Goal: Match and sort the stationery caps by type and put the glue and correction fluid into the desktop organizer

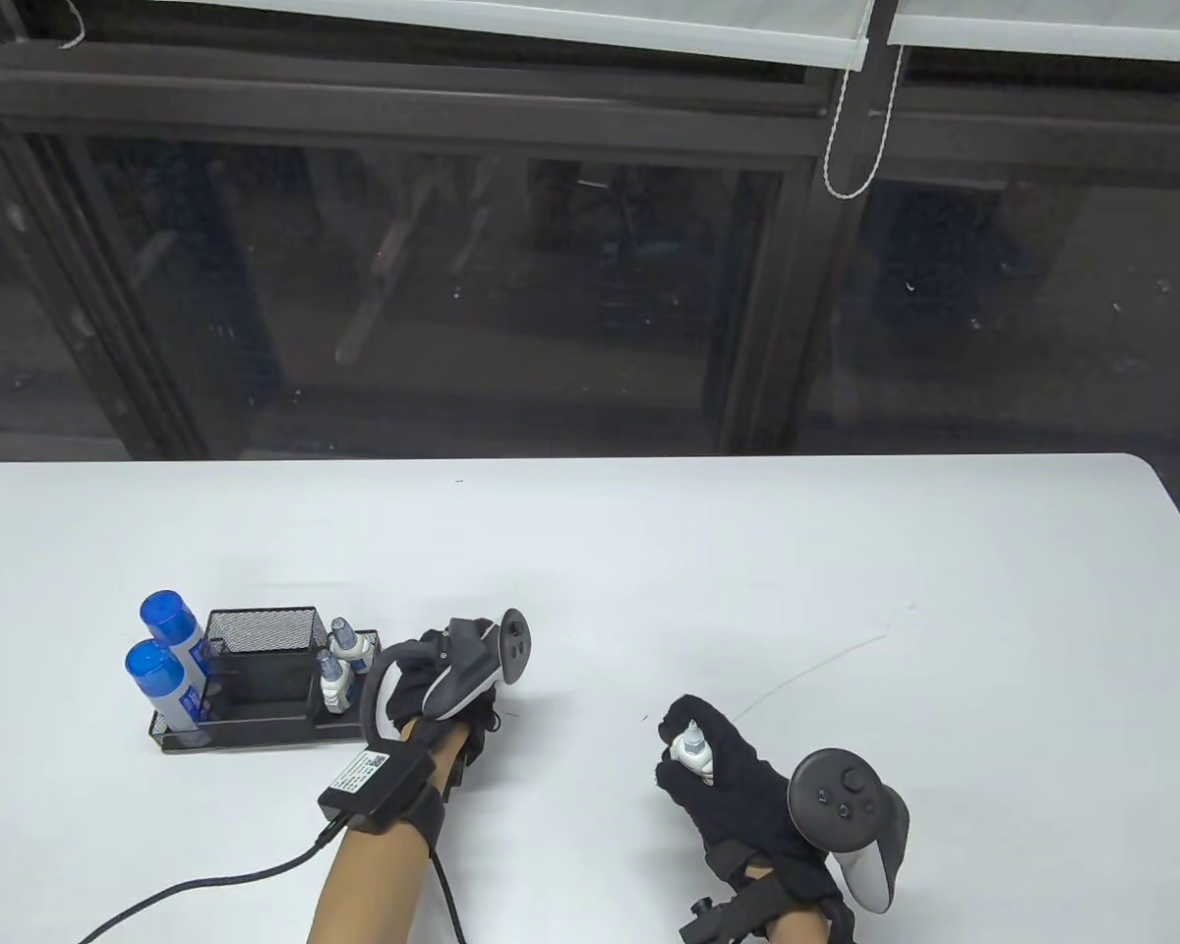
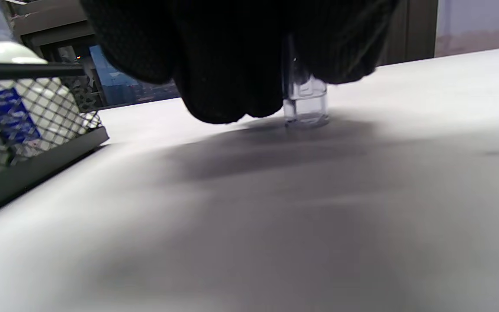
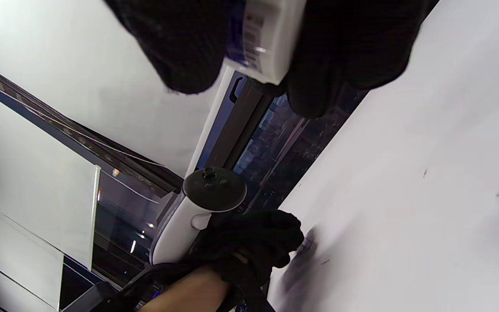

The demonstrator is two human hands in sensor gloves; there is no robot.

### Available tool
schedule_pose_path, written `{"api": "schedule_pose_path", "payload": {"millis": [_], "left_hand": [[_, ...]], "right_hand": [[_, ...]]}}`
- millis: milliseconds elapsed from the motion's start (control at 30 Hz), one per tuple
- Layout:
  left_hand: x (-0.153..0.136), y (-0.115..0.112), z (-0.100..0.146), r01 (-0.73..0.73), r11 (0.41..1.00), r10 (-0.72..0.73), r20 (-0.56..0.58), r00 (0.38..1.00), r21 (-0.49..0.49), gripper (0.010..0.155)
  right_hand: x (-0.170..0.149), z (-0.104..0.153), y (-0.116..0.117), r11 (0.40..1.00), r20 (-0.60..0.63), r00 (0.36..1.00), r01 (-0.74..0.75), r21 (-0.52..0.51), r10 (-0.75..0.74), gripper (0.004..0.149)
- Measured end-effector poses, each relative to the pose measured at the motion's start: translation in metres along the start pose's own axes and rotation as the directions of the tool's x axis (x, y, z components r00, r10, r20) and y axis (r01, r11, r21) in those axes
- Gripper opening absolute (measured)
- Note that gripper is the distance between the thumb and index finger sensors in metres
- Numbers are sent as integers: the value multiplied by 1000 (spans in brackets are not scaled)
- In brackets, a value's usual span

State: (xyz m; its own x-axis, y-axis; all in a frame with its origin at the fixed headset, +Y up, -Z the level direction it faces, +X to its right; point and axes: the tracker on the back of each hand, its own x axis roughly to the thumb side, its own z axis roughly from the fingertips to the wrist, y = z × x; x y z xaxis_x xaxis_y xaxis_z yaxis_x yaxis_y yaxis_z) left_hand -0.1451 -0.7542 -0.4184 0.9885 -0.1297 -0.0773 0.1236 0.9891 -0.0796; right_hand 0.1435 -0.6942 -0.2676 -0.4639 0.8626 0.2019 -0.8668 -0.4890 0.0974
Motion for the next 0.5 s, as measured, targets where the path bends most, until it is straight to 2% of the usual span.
{"api": "schedule_pose_path", "payload": {"millis": [100, 167, 333, 433, 500], "left_hand": [[-6, 5, 2, -58, 998, 58, -8, 998, -35, 45], [-10, 17, 9, -123, 992, 123, 13, 992, 3, 46], [-20, 70, 45, -304, 945, 283, 166, 945, 124, 47], [-28, 114, 78, -468, 867, 402, 311, 861, 173, 47], [-34, 135, 99, -557, 811, 461, 392, 796, 178, 47]], "right_hand": [[2, 0, 1, 1000, 9, 1000, 3, 13, -3, 62], [2, 0, 3, 1000, 9, 1000, -1, 17, 1, 62], [3, 0, 4, 1000, 5, 1000, 0, 15, 0, 63], [6, 1, 6, 1000, 21, 1000, 10, 17, -10, 63], [7, 1, 9, 999, 30, 999, 23, 27, -24, 63]]}}
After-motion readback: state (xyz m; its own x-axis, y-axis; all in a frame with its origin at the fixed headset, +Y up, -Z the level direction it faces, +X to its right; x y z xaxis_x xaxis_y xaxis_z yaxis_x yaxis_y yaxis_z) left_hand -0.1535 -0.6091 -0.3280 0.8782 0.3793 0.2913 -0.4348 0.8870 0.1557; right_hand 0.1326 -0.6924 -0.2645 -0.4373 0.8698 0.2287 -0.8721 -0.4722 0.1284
